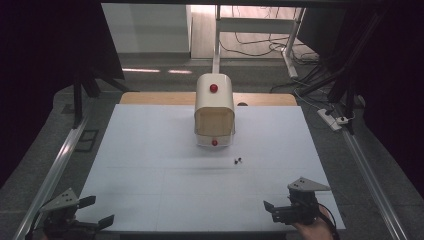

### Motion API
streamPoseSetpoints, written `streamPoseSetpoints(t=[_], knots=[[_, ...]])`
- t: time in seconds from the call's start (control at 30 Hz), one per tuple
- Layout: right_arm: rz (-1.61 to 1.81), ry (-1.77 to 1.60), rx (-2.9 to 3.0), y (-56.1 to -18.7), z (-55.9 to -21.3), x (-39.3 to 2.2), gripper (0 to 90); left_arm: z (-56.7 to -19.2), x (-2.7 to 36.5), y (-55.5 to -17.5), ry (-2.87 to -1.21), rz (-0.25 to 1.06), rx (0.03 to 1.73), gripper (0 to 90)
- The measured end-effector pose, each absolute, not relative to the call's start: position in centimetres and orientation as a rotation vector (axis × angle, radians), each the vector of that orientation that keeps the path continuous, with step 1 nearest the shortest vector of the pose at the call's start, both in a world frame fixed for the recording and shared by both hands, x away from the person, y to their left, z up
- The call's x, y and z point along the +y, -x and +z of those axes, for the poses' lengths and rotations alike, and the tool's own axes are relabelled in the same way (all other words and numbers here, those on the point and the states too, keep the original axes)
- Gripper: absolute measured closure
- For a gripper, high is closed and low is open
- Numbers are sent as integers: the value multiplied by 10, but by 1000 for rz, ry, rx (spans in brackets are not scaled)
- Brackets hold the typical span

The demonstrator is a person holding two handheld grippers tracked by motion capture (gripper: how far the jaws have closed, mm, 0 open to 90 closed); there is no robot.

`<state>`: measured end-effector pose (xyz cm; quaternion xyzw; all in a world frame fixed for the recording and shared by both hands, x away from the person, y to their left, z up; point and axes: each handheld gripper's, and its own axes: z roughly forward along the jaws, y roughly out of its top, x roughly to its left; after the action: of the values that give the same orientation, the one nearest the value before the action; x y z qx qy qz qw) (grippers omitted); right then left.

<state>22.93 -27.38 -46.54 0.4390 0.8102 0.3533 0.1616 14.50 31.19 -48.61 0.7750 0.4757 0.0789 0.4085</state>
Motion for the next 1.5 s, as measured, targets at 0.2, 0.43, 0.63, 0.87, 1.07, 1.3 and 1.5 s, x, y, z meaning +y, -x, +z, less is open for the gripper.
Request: streamPoseSetpoints(t=[0.2, 0.43, 0.63, 0.87, 1.07, 1.3, 1.5], knots=[[983, -1281, 2313, -222, -466, -279, 0, -486, 312, -145, -1954, 199, 1198, 6], [973, -1305, 2299, -216, -465, -285, 0, -486, 312, -145, -1954, 197, 1197, 6], [929, -1326, 2292, -214, -466, -287, 0, -486, 311, -145, -1955, 198, 1196, 7], [914, -1324, 2290, -214, -466, -287, 0, -486, 311, -146, -1959, 199, 1197, 7], [918, -1325, 2280, -213, -465, -287, 0, -486, 312, -145, -1957, 201, 1193, 7], [917, -1330, 2292, -214, -466, -287, 0, -486, 311, -145, -1958, 198, 1195, 7], [917, -1325, 2285, -215, -465, -285, 0, -486, 311, -145, -1957, 198, 1195, 7]])
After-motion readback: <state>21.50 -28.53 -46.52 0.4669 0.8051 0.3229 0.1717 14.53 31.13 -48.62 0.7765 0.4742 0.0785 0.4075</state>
